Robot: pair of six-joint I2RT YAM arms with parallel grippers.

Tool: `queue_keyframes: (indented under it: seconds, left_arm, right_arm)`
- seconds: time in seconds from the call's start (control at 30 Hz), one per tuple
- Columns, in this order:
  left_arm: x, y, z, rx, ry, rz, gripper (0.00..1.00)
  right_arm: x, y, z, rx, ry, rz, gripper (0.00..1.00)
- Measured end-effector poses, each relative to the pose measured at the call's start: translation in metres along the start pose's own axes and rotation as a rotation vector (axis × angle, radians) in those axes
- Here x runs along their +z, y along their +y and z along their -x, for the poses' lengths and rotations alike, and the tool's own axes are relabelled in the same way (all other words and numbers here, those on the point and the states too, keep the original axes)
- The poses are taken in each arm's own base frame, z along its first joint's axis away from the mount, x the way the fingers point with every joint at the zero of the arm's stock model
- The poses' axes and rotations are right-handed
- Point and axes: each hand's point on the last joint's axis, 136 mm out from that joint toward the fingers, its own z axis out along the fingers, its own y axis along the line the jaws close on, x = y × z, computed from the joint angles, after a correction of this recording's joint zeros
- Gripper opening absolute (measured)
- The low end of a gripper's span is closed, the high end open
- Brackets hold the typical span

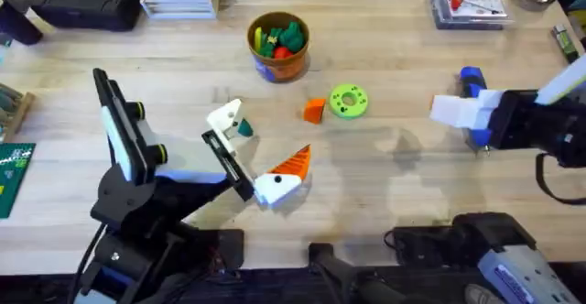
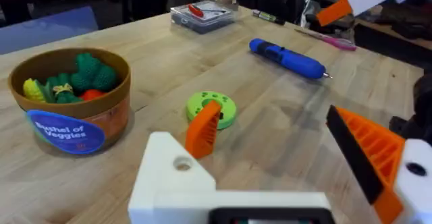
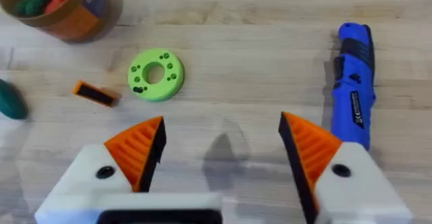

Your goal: Pick up the gripper from the table and insert it into the empty holder that is missing its gripper. Then pick up a screw, insert it into the mounting hole, and use the screwdriver to tighten it. Finally, clean up the table by picking up the vegetable and placing it into the bucket.

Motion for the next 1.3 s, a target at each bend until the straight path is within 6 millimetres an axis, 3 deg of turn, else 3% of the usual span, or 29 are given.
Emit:
queue_keyframes:
  seconds: [0.87,1.1,1.3]
  left_arm:
    - [0.000,-0.005,-0.001,-0.147,0.006,-0.027,0.985]
    - [-0.001,-0.017,-0.003,-0.152,0.024,-0.098,0.985]
    - [-0.002,-0.027,-0.005,-0.154,0.038,-0.155,0.985]
  right_arm:
    - [0.002,0.006,0.006,-0.005,-0.013,0.035,0.994]
    - [0.032,0.019,-0.006,-0.064,0.176,0.102,0.994]
    - [0.055,0.058,0.005,-0.257,0.319,0.214,0.993]
